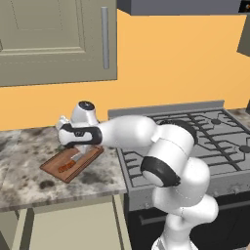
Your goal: Open the drawer on the left and place the cutting tools on the cutting board.
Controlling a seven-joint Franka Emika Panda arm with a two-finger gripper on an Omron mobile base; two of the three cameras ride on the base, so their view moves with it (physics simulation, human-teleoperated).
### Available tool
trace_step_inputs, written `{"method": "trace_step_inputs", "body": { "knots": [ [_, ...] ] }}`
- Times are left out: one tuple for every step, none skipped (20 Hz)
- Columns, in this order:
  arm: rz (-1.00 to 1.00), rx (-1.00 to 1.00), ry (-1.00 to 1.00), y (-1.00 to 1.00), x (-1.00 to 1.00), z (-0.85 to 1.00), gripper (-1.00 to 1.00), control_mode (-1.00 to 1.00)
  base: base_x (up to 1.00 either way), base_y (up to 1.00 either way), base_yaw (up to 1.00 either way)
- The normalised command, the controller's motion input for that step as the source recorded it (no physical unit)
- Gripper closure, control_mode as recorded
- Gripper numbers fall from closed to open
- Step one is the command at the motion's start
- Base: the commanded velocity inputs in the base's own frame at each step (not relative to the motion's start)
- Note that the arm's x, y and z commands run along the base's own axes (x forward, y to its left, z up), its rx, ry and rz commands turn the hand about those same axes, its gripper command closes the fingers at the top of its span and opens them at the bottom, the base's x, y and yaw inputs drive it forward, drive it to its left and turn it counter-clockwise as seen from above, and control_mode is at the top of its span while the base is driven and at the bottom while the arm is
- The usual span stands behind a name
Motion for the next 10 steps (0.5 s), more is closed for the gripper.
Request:
{"method": "trace_step_inputs", "body": {
  "knots": [
    [0.0,-0.08,0.0,0.0,0.0,-0.33,1.0,-1.0,0.0,0.0,0.0],
    [0.0,-0.06,0.0,0.0,0.0,-0.24,1.0,-1.0,0.0,0.0,0.0],
    [0.0,-0.06,0.0,0.01,0.0,-0.21,1.0,-1.0,0.0,0.0,0.0],
    [0.0,-0.07,0.0,0.04,0.0,-0.21,1.0,-1.0,0.0,0.0,0.0],
    [0.0,-0.07,0.0,0.06,0.0,-0.21,1.0,-1.0,0.0,0.0,0.0],
    [0.0,-0.07,0.0,0.07,0.0,-0.22,1.0,-1.0,0.0,0.0,0.0],
    [0.0,-0.07,0.0,0.08,0.0,-0.21,1.0,-1.0,0.0,0.0,0.0],
    [0.0,-0.07,0.0,0.07,0.02,-0.2,1.0,-1.0,0.0,0.0,0.0],
    [0.0,-0.06,0.0,0.06,0.04,-0.16,1.0,-1.0,0.0,0.0,0.0],
    [0.0,-0.06,0.0,0.05,0.06,-0.16,1.0,-1.0,0.0,0.0,0.0]
  ]
}}
